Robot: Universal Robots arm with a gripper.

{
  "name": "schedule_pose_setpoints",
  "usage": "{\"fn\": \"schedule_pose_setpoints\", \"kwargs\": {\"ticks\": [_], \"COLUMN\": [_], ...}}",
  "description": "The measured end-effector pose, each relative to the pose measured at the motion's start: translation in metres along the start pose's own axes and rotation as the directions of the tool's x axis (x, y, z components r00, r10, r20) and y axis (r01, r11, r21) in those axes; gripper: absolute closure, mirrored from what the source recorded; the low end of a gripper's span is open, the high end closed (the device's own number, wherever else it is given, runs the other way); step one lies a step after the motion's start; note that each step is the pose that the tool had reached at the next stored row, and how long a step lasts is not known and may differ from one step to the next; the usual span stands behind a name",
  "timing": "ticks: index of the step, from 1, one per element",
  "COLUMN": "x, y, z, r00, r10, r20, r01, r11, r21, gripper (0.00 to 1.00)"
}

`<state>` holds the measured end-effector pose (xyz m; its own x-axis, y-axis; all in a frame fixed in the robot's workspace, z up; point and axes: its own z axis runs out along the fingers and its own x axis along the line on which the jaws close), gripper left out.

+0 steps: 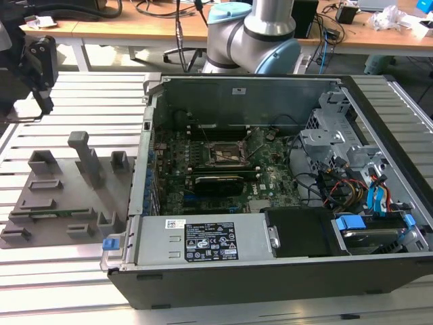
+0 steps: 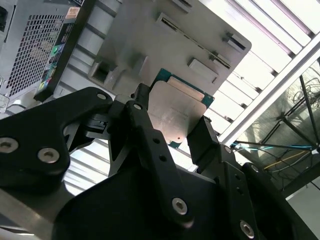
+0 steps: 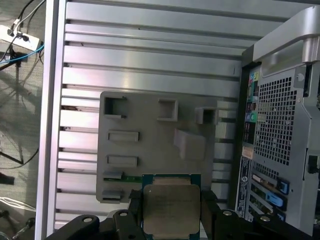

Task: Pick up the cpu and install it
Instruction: 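Pick up the cpu and move it towards the insertion slot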

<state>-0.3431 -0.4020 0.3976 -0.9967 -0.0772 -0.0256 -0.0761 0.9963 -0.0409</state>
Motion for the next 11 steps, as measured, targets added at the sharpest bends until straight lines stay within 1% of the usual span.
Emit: {"fn": "schedule_pose_setpoints", "kwargs": {"ticks": [6, 11], "x": [-0.0130, -0.0238], "y": [-0.0006, -0.0011], "z": [0.0005, 0.0009], "r00": [1.0000, 1.0000], "r10": [0.000, 0.000], "r20": [0.0000, -0.0002], "r01": [0.000, 0.000], "r11": [1.0000, 1.0000], "r21": [0.0008, 0.0040], "gripper": [0.45, 0.45]}}
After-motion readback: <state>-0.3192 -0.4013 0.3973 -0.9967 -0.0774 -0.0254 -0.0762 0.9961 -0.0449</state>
